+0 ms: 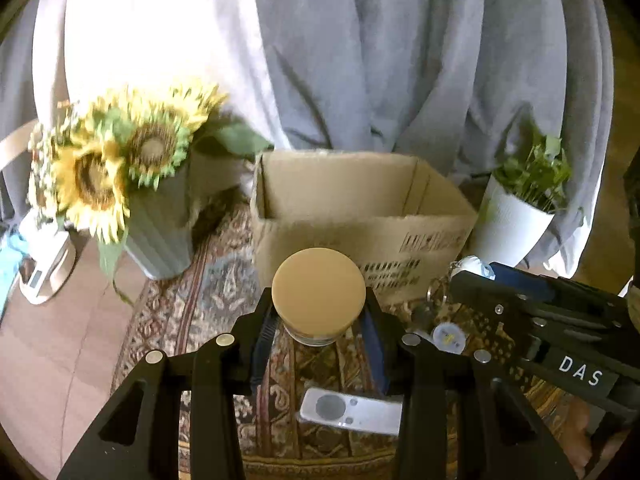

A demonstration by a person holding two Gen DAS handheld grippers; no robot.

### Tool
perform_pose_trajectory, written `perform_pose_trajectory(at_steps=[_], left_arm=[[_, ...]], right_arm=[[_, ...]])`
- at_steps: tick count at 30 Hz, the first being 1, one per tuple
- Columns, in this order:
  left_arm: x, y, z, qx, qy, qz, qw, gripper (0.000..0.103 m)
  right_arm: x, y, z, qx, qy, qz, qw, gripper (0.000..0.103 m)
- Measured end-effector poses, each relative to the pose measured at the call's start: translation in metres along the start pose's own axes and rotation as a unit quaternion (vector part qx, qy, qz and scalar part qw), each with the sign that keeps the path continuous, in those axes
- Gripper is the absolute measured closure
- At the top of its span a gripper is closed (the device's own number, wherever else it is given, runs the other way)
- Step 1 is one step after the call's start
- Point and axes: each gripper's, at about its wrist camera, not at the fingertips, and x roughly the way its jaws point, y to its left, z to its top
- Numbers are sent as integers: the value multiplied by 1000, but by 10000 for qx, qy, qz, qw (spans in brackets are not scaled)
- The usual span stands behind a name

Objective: Organize rigid objects
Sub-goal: 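Lift the jar and figurine and carry both over the box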

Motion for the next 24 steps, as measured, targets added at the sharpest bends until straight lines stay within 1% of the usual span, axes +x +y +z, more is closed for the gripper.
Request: perform_pose_trajectory(at_steps=[8, 12, 20, 24], left_arm=[[-11, -12, 28, 126, -380, -13, 9992, 63], [-12, -16, 43, 171, -488, 15, 9987, 63], [-3, -17, 70, 128, -495, -38, 9987, 63], [4, -16, 82, 118, -452, -170, 9988, 63]], right_arm=[[-23, -3, 22, 20, -427, -70, 9991, 59], [-32, -6, 34, 32, -616, -101, 9980, 59], [-38, -10, 60, 17, -873, -197, 9960, 59], [-34, -16, 73, 68, -926, -213, 9955, 59]])
